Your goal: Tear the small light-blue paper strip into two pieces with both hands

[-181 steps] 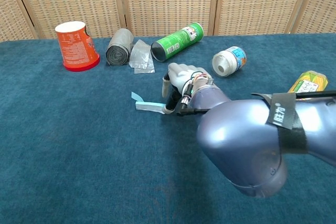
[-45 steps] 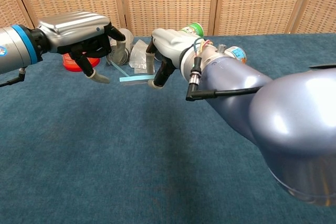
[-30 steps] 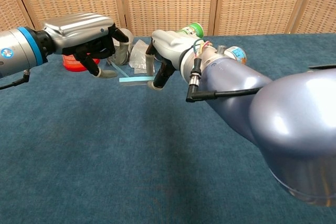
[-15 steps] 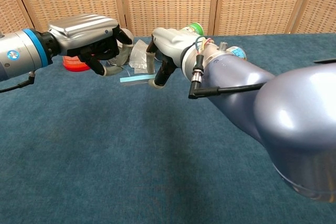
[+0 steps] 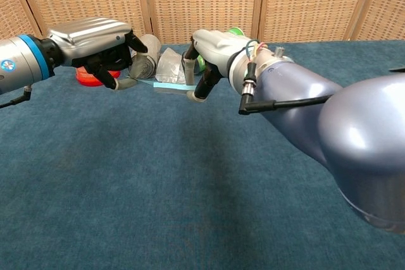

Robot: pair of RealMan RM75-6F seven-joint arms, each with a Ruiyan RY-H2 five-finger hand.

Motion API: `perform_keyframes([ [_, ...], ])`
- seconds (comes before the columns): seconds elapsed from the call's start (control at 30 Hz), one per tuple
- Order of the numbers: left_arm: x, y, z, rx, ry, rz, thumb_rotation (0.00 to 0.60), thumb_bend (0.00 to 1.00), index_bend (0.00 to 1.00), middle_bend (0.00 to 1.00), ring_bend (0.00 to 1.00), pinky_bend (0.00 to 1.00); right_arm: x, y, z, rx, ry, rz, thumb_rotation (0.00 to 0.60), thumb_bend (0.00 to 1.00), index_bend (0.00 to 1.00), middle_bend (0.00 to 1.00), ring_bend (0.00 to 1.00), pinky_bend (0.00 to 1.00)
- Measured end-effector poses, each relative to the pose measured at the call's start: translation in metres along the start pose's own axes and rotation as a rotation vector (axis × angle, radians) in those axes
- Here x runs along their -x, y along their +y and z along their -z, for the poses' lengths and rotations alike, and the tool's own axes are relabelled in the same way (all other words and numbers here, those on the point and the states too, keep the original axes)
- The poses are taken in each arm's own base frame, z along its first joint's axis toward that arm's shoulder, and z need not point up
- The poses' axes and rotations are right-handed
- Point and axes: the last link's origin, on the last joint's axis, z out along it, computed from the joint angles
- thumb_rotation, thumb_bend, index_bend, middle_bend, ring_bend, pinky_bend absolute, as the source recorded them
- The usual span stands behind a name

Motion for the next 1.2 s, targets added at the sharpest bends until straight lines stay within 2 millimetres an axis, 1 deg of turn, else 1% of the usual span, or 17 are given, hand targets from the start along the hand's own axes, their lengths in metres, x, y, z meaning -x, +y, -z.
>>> perform_keyframes([
  [0.2,0.002,-0.026,0.011,-0.057,-0.007,0.008,0.600,0.56,0.81,0.94,0.87,0.87,0.001,0.012,-0.003,0.022,0.000,0.008,0.600,0.65,0.63,0.00,0.00,0.00],
  [0.4,0.002,-0.056,0.031,-0.115,-0.004,0.015,0.600,0.56,0.81,0.94,0.87,0.87,0.007,0.025,-0.005,0.046,-0.014,0.016,0.600,0.65,0.63,0.00,0.00,0.00],
  [0.57,0.001,-0.079,0.047,-0.161,0.000,0.013,0.600,0.56,0.81,0.94,0.87,0.87,0.011,0.029,-0.006,0.054,-0.022,0.014,0.600,0.65,0.63,0.00,0.00,0.00],
  [0.6,0.001,-0.082,0.049,-0.167,0.001,0.011,0.600,0.55,0.81,0.94,0.87,0.87,0.012,0.030,-0.005,0.054,-0.024,0.016,0.600,0.65,0.63,0.00,0.00,0.00],
  [0.67,0.000,-0.090,0.055,-0.182,0.000,0.000,0.600,0.49,0.80,0.91,0.86,0.87,0.014,0.031,-0.004,0.056,-0.028,0.021,0.600,0.65,0.63,0.00,0.00,0.00],
  [0.73,0.001,-0.098,0.063,-0.197,-0.010,-0.009,0.600,0.35,0.71,0.79,0.79,0.86,0.016,0.033,-0.004,0.060,-0.033,0.020,0.600,0.64,0.63,0.00,0.00,0.00],
  [0.77,0.002,-0.101,0.067,-0.204,-0.015,-0.012,0.600,0.33,0.68,0.74,0.75,0.85,0.016,0.034,-0.003,0.062,-0.036,0.015,0.600,0.64,0.63,0.00,0.00,0.00],
  [0.8,0.002,-0.103,0.070,-0.210,-0.021,-0.016,0.600,0.24,0.57,0.60,0.63,0.80,0.017,0.034,-0.003,0.064,-0.038,0.011,0.600,0.62,0.62,0.00,0.00,0.00],
  [0.83,0.002,-0.106,0.074,-0.221,-0.027,-0.020,0.600,0.17,0.47,0.45,0.51,0.71,0.017,0.035,-0.003,0.064,-0.039,0.007,0.600,0.56,0.58,0.00,0.00,0.00],
  [0.87,0.002,-0.107,0.076,-0.226,-0.030,-0.022,0.600,0.12,0.42,0.36,0.43,0.65,0.017,0.035,-0.002,0.064,-0.041,0.003,0.600,0.50,0.54,0.00,0.00,0.00],
  [0.9,0.002,-0.108,0.078,-0.231,-0.031,-0.023,0.600,0.06,0.37,0.26,0.34,0.55,0.017,0.035,-0.002,0.062,-0.042,-0.003,0.600,0.44,0.49,0.00,0.00,0.00],
  [0.93,0.002,-0.109,0.081,-0.238,-0.032,-0.022,0.600,0.02,0.34,0.18,0.27,0.47,0.016,0.035,-0.001,0.061,-0.043,-0.007,0.600,0.35,0.41,0.00,0.00,0.00],
  [0.97,0.001,-0.109,0.082,-0.242,-0.030,-0.020,0.600,0.01,0.32,0.14,0.23,0.42,0.016,0.034,0.000,0.058,-0.044,-0.012,0.600,0.26,0.34,0.00,0.00,0.00],
  [1.0,0.000,-0.110,0.084,-0.245,-0.027,-0.017,0.600,0.00,0.29,0.08,0.17,0.37,0.015,0.034,0.000,0.056,-0.045,-0.015,0.600,0.21,0.29,0.00,0.00,0.00],
  [1.07,-0.003,-0.111,0.090,-0.258,-0.019,-0.009,0.600,0.00,0.25,0.02,0.09,0.29,0.012,0.034,0.003,0.048,-0.044,-0.028,0.600,0.09,0.19,0.00,0.00,0.00],
  [1.13,-0.006,-0.111,0.096,-0.271,-0.011,-0.001,0.600,0.00,0.20,0.00,0.03,0.23,0.009,0.033,0.005,0.041,-0.041,-0.040,0.600,0.02,0.14,0.00,0.00,0.00],
  [1.2,-0.010,-0.111,0.101,-0.282,-0.003,0.007,0.600,0.00,0.18,0.00,0.01,0.20,0.003,0.035,0.009,0.032,-0.031,-0.049,0.600,0.00,0.12,0.00,0.00,0.00],
])
